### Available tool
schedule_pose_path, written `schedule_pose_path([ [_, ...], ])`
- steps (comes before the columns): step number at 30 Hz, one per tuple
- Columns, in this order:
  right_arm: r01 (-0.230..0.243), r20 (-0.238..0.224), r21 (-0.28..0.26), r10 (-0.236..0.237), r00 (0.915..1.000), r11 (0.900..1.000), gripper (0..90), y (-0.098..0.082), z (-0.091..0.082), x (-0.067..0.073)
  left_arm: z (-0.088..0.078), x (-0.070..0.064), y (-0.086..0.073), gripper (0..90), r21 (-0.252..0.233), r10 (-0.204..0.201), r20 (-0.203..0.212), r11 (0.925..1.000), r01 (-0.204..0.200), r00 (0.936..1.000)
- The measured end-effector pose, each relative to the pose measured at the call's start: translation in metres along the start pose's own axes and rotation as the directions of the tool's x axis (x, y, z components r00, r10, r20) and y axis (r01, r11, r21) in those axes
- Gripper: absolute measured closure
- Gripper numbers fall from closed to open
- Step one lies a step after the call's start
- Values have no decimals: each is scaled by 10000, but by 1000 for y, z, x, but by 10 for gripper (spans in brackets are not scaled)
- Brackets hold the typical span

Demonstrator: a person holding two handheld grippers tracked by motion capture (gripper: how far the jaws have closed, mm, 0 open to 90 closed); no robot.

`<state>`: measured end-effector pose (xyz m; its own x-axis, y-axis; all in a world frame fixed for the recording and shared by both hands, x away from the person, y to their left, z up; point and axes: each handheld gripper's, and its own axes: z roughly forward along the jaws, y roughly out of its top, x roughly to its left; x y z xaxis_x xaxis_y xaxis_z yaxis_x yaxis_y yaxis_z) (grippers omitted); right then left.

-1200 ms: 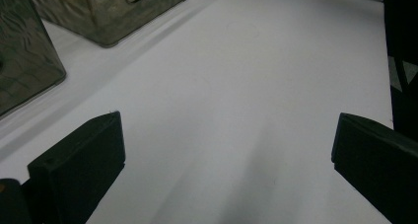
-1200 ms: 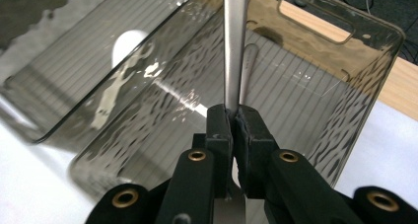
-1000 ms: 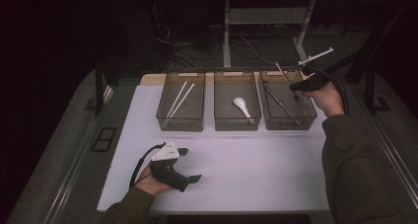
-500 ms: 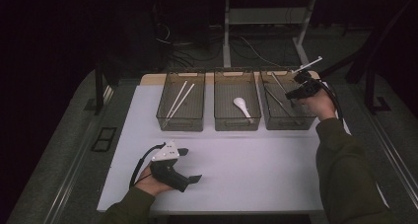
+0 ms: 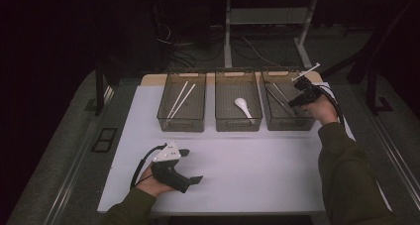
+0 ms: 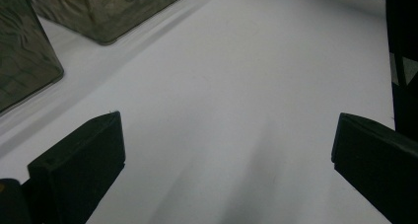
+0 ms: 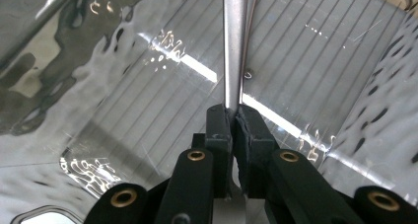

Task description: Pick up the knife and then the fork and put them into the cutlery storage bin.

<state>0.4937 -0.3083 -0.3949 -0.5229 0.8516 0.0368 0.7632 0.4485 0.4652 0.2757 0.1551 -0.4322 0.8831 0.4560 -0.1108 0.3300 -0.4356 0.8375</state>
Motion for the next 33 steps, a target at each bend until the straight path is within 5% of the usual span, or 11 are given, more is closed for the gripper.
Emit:
schedule_pose_path([
  [7, 92, -88, 318, -90, 9999, 9995, 833, 0, 5, 1, 0, 0, 0, 0, 2, 1, -1, 10000, -1, 10000],
  [14, -104, -186, 37, 105, 9998, 9999, 825, 0, 0, 0, 0, 0, 0, 0, 12, 25, -10, 10000, -25, 10000],
  [33, -736, -1350, -1540, 528, 9894, 9853, 427, -1, -22, 2, 0, 0, 0, 0, 7, -5, -40, 10000, 5, 10000],
])
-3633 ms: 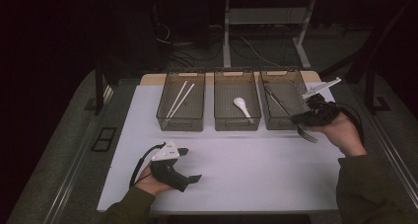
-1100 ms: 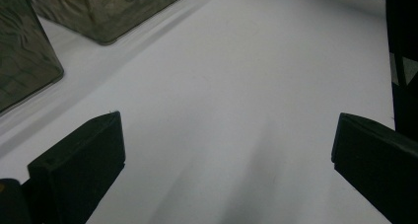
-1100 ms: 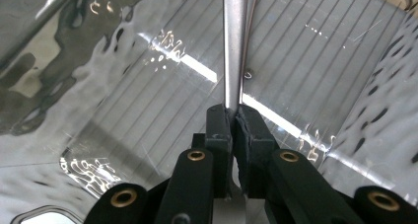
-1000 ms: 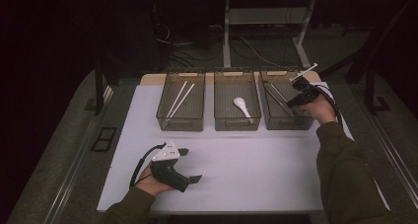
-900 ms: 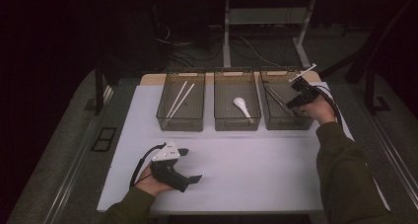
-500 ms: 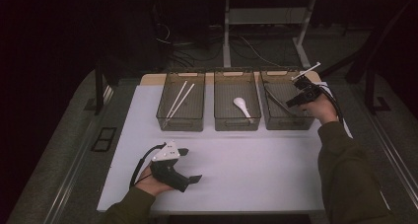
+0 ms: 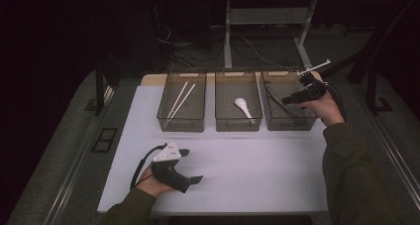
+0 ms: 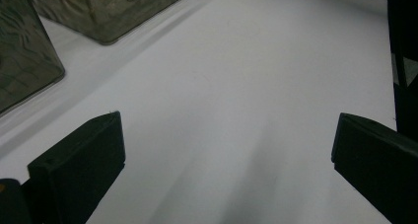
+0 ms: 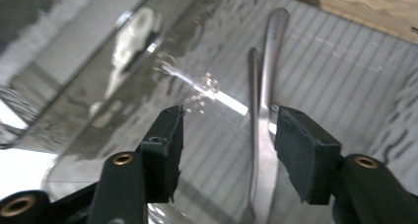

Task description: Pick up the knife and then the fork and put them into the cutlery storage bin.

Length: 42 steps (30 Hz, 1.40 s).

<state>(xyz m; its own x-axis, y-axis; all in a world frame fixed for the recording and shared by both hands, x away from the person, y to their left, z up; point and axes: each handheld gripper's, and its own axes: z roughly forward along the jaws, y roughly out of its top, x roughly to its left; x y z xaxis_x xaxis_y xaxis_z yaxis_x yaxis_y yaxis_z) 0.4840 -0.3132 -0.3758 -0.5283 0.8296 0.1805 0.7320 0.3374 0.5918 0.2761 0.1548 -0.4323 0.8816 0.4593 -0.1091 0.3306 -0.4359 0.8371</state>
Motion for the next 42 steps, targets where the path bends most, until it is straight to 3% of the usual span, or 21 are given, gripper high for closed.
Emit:
schedule_pose_path([
  [11, -109, -78, -1295, 99, 9999, 9915, 330, -12, -14, 13, 0, 1, 1, 0, -41, -75, 0, 10000, 75, 10000],
  [20, 349, -216, -2106, -403, 9990, 9769, 263, -23, -22, 27, 0, 1, 1, 0, -36, -79, -22, 10000, 78, 10000],
  [31, 790, -538, -2720, -971, 9938, 9591, 225, -45, -37, 45, -1, 0, 0, 0, -62, -92, -22, 9999, 92, 10000],
  [42, 1347, -941, -3035, -1704, 9809, 9433, 203, -66, -47, 72, -2, 1, 0, 0, -77, -97, -20, 9999, 97, 10000],
])
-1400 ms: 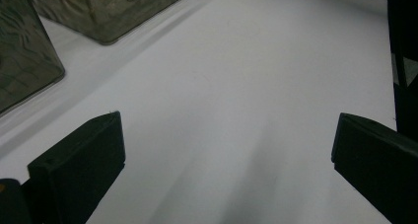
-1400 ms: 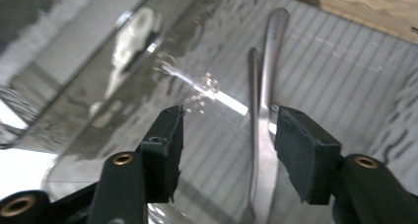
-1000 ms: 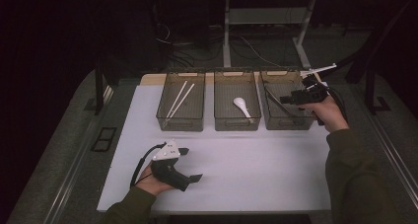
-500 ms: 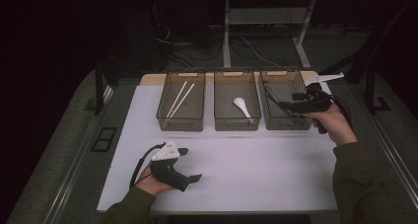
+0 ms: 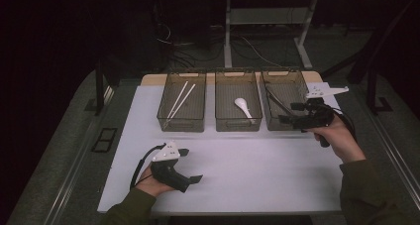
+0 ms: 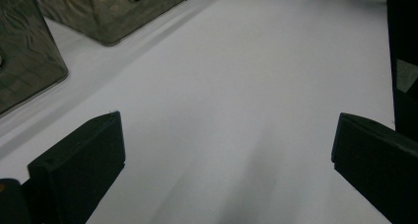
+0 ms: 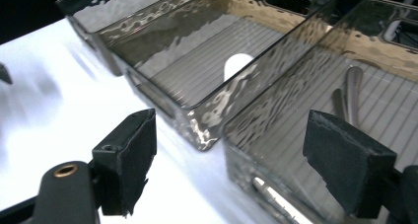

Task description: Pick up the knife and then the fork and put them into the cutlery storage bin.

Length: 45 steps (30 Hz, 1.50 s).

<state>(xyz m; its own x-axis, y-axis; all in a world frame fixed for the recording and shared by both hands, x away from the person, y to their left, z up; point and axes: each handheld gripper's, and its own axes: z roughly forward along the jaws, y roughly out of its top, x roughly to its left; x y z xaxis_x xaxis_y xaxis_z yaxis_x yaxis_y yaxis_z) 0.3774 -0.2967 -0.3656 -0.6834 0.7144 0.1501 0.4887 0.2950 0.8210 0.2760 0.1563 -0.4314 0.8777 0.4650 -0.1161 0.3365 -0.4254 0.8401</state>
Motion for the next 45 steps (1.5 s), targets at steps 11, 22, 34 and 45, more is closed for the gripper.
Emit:
schedule_pose_path([
  [11, 376, -167, -187, -380, 9991, 9991, 171, -19, -6, 25, -1, -1, 0, 0, 35, 18, -7, 10000, -18, 10000],
  [22, 561, -583, -544, -593, 9965, 9969, 138, -47, -13, 44, -1, -1, 0, 0, 16, 39, 1, 10000, -39, 10000],
  [34, 369, -842, -879, -443, 9955, 9954, 119, -84, -17, 64, -2, -1, 1, 0, 29, 94, 0, 10000, -94, 10000],
  [45, 29, -766, -795, -90, 9970, 9968, 119, -109, -22, 72, -1, -1, 1, 0, -3, 19, -7, 10000, -19, 10000],
])
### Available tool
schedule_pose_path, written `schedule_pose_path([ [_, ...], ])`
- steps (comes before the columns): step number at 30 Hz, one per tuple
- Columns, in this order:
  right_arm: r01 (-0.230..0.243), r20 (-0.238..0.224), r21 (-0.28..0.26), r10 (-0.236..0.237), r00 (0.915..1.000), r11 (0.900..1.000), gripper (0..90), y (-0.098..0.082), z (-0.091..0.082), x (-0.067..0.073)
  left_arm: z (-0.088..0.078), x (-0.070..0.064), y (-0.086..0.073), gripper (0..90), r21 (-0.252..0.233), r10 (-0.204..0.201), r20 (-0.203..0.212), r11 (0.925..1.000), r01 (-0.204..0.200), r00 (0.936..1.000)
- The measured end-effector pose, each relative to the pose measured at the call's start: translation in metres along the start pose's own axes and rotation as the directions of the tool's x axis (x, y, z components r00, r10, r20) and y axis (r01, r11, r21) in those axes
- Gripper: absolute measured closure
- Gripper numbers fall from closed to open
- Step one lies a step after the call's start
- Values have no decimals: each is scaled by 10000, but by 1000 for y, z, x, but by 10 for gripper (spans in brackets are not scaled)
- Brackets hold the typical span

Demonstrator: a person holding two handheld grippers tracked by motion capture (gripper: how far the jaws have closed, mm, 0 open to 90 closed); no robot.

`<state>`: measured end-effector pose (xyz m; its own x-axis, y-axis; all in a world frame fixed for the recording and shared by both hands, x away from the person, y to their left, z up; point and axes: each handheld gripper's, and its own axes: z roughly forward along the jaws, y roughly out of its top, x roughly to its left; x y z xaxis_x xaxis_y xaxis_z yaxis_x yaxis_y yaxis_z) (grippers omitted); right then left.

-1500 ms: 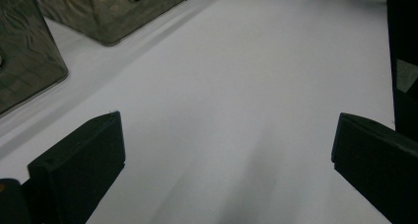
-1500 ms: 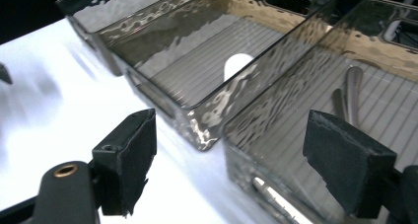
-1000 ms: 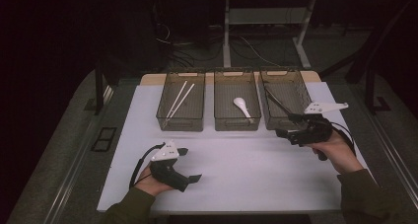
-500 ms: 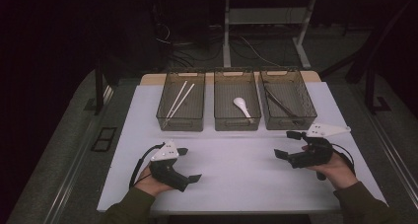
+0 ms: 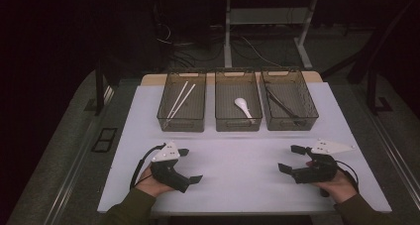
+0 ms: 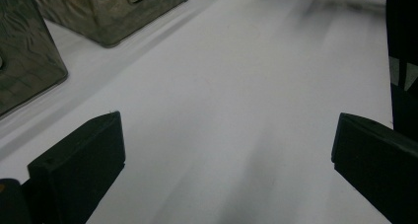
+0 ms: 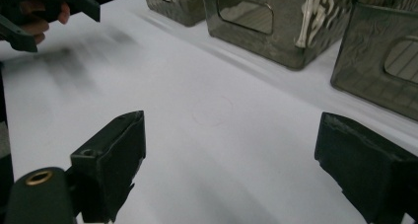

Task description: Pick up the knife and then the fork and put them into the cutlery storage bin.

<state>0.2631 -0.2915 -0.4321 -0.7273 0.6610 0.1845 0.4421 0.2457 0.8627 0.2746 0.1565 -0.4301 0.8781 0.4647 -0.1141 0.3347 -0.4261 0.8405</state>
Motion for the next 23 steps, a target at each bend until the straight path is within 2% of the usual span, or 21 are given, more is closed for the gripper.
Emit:
schedule_pose_path([
  [9, 130, 463, 199, -139, 9988, 9997, 119, -8, -7, -4, -1, 0, 0, 0, 8, 54, 15, 10000, -54, 10000],
  [18, 234, 669, 132, -242, 9975, 9996, 119, -9, -11, -9, -1, 0, 0, 0, 28, 80, 9, 10000, -80, 10000],
  [23, 391, 752, 286, -412, 9963, 9988, 119, -10, -10, -10, -1, 0, 0, 0, 15, 90, 13, 10000, -90, 10000],
])
